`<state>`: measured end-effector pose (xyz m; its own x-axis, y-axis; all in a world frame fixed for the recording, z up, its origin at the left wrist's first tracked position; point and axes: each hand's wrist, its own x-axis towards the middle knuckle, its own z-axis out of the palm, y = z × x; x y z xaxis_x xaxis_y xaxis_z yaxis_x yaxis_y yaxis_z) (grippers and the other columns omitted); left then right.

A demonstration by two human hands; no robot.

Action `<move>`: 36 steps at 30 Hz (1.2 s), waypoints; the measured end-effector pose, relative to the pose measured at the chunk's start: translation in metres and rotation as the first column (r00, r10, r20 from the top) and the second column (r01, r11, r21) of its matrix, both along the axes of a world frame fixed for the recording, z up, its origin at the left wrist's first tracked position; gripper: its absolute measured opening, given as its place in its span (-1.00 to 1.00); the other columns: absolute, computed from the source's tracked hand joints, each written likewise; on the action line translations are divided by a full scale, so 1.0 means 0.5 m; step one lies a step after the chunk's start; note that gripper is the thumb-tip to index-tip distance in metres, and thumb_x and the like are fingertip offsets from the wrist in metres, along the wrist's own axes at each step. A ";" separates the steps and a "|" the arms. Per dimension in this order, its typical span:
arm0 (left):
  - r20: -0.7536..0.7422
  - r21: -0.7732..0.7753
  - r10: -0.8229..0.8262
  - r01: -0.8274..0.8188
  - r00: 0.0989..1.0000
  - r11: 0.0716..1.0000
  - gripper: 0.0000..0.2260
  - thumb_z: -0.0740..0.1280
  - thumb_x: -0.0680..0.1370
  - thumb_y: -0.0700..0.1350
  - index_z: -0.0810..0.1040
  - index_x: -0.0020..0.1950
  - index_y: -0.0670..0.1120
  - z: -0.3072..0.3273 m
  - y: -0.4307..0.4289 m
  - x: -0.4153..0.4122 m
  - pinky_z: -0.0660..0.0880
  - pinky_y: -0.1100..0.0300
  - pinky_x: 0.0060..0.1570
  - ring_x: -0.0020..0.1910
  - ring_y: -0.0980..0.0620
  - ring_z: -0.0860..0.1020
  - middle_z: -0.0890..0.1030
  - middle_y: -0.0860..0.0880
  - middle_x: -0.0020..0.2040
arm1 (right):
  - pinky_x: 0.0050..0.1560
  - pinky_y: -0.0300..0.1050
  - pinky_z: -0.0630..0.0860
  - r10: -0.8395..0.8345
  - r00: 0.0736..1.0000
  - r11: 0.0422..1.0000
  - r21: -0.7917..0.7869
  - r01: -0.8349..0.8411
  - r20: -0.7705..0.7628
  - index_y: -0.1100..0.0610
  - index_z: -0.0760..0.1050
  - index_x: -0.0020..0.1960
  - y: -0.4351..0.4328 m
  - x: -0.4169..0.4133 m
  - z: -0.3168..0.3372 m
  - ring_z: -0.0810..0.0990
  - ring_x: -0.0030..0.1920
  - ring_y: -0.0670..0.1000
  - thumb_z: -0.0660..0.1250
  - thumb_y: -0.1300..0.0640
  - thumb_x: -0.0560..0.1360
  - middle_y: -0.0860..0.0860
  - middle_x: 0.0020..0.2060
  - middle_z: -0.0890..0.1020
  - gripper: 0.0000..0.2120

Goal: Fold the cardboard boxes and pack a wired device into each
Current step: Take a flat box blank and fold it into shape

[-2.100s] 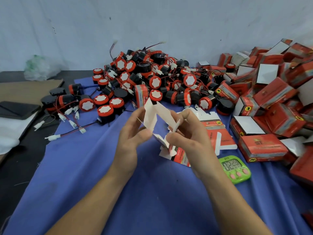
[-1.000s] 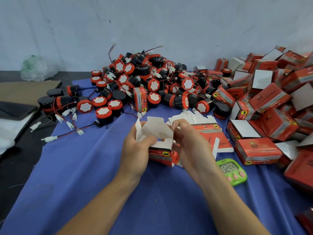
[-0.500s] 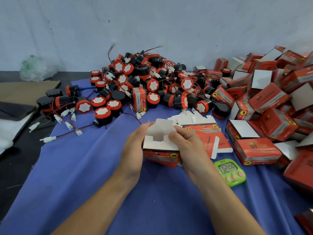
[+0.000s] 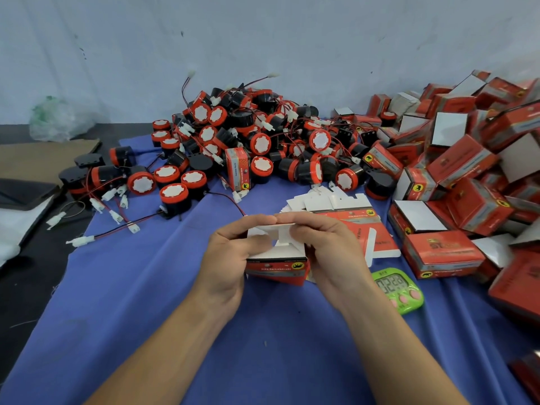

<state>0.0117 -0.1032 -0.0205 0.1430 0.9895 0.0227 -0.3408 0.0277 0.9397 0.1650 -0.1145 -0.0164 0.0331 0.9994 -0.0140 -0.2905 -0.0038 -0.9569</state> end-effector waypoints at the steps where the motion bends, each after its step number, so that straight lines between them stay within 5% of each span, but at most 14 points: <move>1: 0.011 0.011 -0.007 0.007 1.000 1.000 -0.70 0.40 0.45 -0.39 0.78 -0.24 -0.01 0.001 0.001 0.000 0.63 0.18 -0.27 -0.17 -0.02 0.73 0.76 -0.04 -0.12 | 0.04 0.11 0.67 0.030 0.999 0.999 -0.009 -0.030 -0.019 0.17 0.75 -0.07 0.000 0.003 -0.001 0.70 0.05 0.14 0.21 0.45 0.54 0.16 0.04 0.74 -0.63; 7: 0.084 0.055 -0.094 0.090 0.992 0.994 -0.78 0.28 0.40 -0.25 0.72 -0.29 -0.12 -0.004 0.001 -0.009 0.64 0.20 -0.18 -0.01 0.01 0.72 0.75 -0.04 -0.03 | 0.15 0.24 0.63 0.049 0.997 0.998 0.021 -0.051 0.064 0.17 0.74 -0.08 -0.006 0.013 -0.001 0.70 0.12 0.13 0.35 0.14 0.47 0.06 0.07 0.74 -0.80; 10: 0.007 0.041 -0.055 0.055 0.998 0.998 -0.82 0.38 0.43 -0.31 0.72 -0.25 -0.08 -0.004 -0.001 -0.010 0.63 0.16 -0.14 0.00 -0.05 0.70 0.74 -0.03 -0.02 | 0.12 0.20 0.66 0.035 0.986 0.997 0.068 -0.047 0.162 0.11 0.74 -0.04 -0.004 0.011 -0.004 0.71 0.09 0.17 0.42 0.23 0.35 0.06 0.03 0.75 -0.78; 16: -0.146 0.069 0.064 -0.054 0.987 0.996 -0.49 0.34 0.49 -0.51 0.78 0.04 0.09 -0.002 -0.004 -0.002 0.64 0.17 -0.16 -0.04 -0.01 0.73 0.75 -0.01 0.03 | 0.00 0.02 0.66 -0.026 0.971 0.992 0.129 -0.005 0.236 0.05 0.69 0.09 -0.001 0.000 -0.014 0.73 0.06 0.05 0.36 0.41 0.30 0.00 0.03 0.75 -0.55; 22: -0.144 0.072 0.109 -0.100 0.984 0.992 -0.59 0.35 0.58 -0.37 0.75 0.14 0.12 -0.005 -0.007 0.002 0.63 0.24 -0.16 -0.06 0.07 0.72 0.74 0.03 0.04 | 0.04 0.24 0.64 -0.095 0.913 0.995 0.051 0.081 0.397 0.00 0.72 -0.01 -0.004 -0.009 -0.015 0.69 -0.02 0.16 0.35 -0.02 0.38 0.07 -0.13 0.72 -0.74; 24: -0.123 0.061 0.115 -0.108 0.986 0.992 -0.64 0.32 0.62 -0.31 0.71 0.21 0.10 -0.005 -0.006 0.001 0.63 0.24 -0.15 -0.05 0.05 0.71 0.75 0.00 0.07 | 0.06 0.31 0.56 -0.111 0.896 0.994 0.028 0.110 0.430 0.11 0.68 -0.03 -0.006 -0.015 -0.013 0.65 -0.02 0.26 0.27 -0.19 0.44 0.18 -0.12 0.68 -0.59; 27: -0.144 0.067 0.131 -0.123 0.981 0.990 -0.61 0.34 0.58 -0.38 0.77 0.06 0.11 -0.005 -0.008 0.001 0.62 0.24 -0.19 -0.08 0.04 0.71 0.75 0.01 0.02 | 0.00 0.34 0.52 -0.113 0.898 0.994 0.038 0.107 0.426 0.26 0.61 -0.04 -0.010 -0.017 -0.006 0.55 -0.19 0.11 0.20 -0.22 0.49 0.23 -0.21 0.62 -0.47; 32: -0.151 0.068 0.138 -0.129 0.979 0.989 -0.66 0.40 0.53 -0.42 0.78 -0.11 0.02 -0.003 -0.010 -0.005 0.61 0.22 -0.28 -0.21 0.05 0.70 0.75 -0.05 -0.14 | 0.04 0.25 0.55 -0.081 0.915 0.995 0.080 0.054 0.395 -0.06 0.69 -0.04 -0.015 -0.018 -0.006 0.60 -0.13 0.05 0.15 -0.15 0.56 0.19 -0.13 0.66 -0.64; 36: -0.145 0.073 0.114 -0.104 0.983 0.992 -0.67 0.44 0.50 -0.41 0.78 -0.15 0.03 -0.001 -0.011 -0.009 0.60 0.23 -0.31 -0.23 0.05 0.70 0.75 -0.05 -0.17 | 0.00 0.14 0.54 -0.094 0.899 0.987 0.161 0.027 0.427 0.06 0.64 -0.03 -0.020 -0.019 -0.007 0.58 -0.13 0.04 0.12 -0.10 0.60 0.15 -0.12 0.64 -0.63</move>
